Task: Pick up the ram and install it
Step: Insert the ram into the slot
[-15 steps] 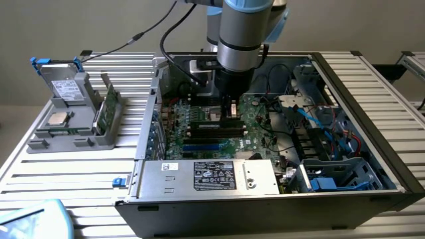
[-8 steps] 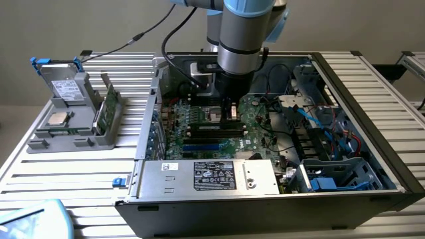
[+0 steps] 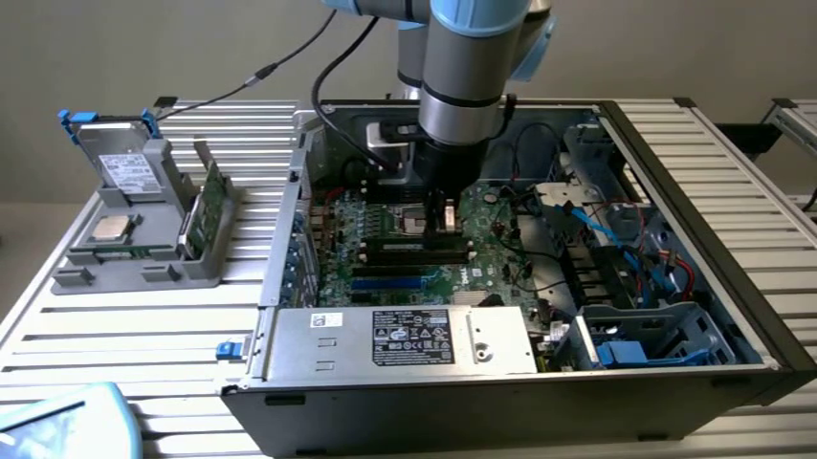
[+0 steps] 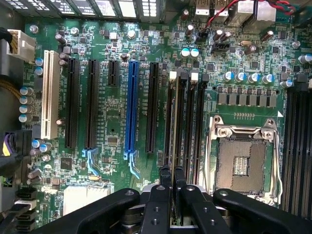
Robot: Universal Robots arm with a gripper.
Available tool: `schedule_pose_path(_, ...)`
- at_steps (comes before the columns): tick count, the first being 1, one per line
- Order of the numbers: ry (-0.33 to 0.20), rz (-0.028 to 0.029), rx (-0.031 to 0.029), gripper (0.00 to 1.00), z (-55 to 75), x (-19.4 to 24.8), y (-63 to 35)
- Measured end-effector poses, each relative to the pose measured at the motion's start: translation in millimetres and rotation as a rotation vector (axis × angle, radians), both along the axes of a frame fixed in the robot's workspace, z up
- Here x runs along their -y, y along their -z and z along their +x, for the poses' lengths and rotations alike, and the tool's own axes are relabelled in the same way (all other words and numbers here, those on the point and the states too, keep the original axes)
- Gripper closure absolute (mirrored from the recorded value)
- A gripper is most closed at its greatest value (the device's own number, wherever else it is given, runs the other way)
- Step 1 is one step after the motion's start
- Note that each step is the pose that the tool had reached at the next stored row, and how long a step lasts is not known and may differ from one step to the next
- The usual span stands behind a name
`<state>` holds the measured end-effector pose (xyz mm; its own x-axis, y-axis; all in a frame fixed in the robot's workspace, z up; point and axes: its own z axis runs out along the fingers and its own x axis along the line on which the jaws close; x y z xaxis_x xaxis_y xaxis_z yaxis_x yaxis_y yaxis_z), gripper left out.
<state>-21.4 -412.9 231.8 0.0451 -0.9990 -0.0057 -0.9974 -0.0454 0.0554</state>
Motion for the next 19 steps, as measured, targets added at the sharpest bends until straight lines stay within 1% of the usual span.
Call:
schedule_pose_path(4,0.0,-0.0001,-0.0006,0.87,0.3,0.0,1.1)
schedule_pose_path(6,0.0,0.0001,-0.0005,0.87,0.3,0.0,3.5)
schedule_pose_path(11,0.0,-0.0002,-0.0011,0.87,0.3,0.0,4.2)
schedule_pose_path(15,0.0,-0.0029,-0.0047,0.87,0.3,-0.3,4.3)
schedule_pose_path(17,0.0,-0.0058,-0.0063,0.87,0.4,-0.6,4.3)
schedule_pose_path(19,0.0,-0.0104,-0.0081,0.87,0.3,-1.2,4.2)
